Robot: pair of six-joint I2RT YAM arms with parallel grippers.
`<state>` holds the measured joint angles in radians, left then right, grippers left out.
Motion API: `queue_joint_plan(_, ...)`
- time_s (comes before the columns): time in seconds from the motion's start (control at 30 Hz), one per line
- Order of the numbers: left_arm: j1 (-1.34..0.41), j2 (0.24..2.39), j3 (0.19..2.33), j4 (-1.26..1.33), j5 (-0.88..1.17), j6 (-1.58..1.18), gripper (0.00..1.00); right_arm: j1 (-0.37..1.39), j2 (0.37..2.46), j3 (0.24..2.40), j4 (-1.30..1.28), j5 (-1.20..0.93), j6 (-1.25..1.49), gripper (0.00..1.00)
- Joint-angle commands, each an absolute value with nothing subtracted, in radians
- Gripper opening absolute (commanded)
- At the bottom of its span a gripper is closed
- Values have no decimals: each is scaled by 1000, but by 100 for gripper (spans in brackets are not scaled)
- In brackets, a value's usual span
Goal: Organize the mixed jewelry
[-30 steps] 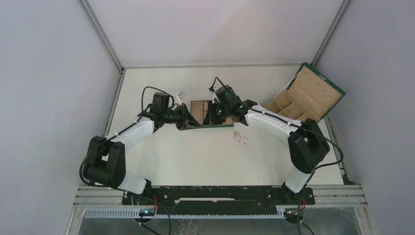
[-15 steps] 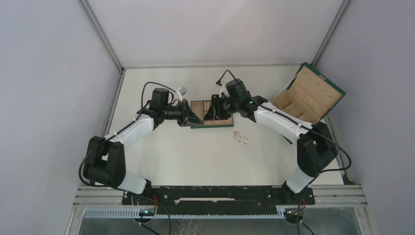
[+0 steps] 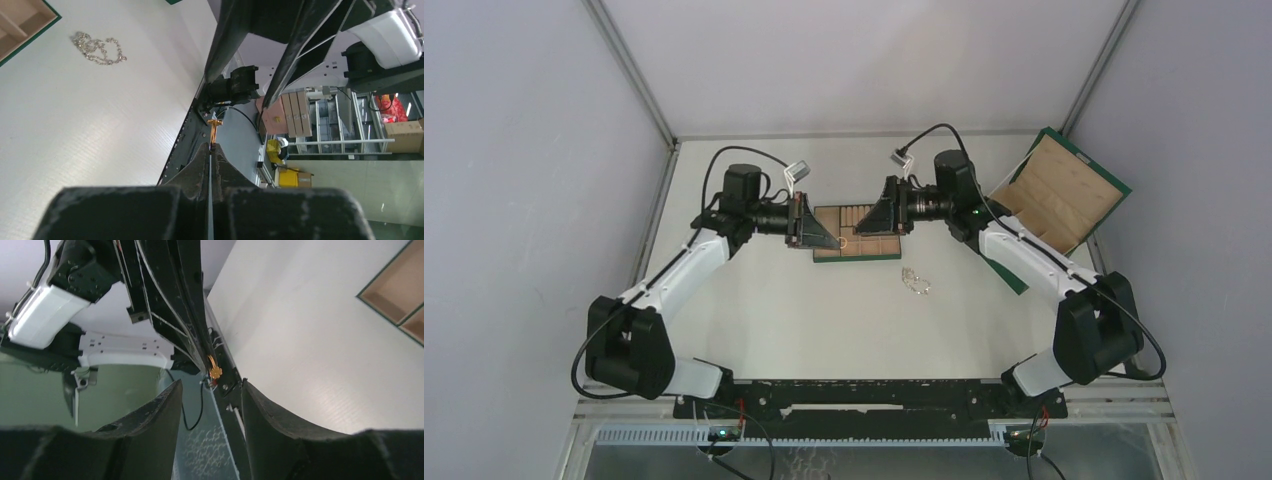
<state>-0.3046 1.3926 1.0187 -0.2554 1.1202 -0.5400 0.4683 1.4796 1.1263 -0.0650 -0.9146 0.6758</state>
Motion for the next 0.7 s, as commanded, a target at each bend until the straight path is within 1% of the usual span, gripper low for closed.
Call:
queue_joint_plan(0.0,-302,1348,1075,-250,1188,-516,0,474,1486,1108,80,-1043,733,55)
queue_joint_plan(0.17,-303,1326,1081,-231,1208,-547,0,481,1498,1095,199,-1127,798,57)
queue_joint_plan(0.27,-303,1317,1087,-223,1210,-557,0,496,1515,1095,223,-1144,814,58)
queue_joint_plan(0.53,-302,1300,1086,-207,1219,-575,0,532,1563,1095,369,-1150,915,52)
queue_joint_plan(0.67,-302,1291,1077,-208,1214,-578,0,534,1572,1094,407,-1143,946,46)
